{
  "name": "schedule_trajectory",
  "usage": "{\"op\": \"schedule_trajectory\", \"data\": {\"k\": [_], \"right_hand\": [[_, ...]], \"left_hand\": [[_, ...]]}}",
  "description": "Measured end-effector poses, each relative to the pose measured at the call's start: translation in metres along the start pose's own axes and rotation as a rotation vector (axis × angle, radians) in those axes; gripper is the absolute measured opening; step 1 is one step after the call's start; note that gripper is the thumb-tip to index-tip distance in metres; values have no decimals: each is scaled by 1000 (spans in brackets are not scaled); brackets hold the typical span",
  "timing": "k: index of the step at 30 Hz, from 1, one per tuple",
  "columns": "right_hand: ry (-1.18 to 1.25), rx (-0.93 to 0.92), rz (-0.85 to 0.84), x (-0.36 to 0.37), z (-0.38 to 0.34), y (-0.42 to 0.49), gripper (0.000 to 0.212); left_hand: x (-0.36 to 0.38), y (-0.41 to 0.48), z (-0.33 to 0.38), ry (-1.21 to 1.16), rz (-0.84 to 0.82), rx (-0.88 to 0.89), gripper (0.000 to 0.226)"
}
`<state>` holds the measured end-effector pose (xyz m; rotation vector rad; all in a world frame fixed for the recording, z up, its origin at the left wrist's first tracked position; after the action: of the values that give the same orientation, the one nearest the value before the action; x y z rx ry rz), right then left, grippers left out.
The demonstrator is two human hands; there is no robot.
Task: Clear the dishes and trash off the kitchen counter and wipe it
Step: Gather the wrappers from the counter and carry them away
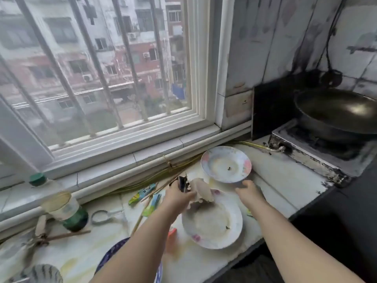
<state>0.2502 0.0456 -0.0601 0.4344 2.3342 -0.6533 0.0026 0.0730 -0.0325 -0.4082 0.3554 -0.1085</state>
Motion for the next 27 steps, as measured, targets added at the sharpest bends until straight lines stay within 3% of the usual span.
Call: {"op": "schedule_trajectory", "data": {"k": [2,4,9,11,15,19,24,27], "right_hand": [[-135,106,38,-5,18,8,49],[-251,167,57,-8,34,12,52],[-573,144,106,-4,49,18,51],[-625,113,166,-7,50,20,48],[-234,253,264,-21,63,24,32],[31,139,461,-33,22,18,7],[180,-89,534,-17,-44,7,10],[301,-212,459,5,-71,-3,26]], "left_hand": [[9,20,-7,175,30,-9,69],[16,32,-12,324,71,-24,78],[18,60,-19,510,184,-24,77],[15,68,-25,539,176,-43,62],[-2,73,-12,468,268,51,27],[-27,67,12,230,372,113,17],[-56,48,28,-67,460,158,1],[-82,40,16,-250,531,140,20]]}}
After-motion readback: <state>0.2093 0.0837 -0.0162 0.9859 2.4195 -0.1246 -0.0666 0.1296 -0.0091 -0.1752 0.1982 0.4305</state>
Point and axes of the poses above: each hand's wrist, its own y-axis towards the middle knuckle, its own x-axis out of the palm, z = x × y, the point moved 8 cm from there along y, towards the middle knuckle, and after that the axes turned 10 degrees about -y, right-handed, at the moved point
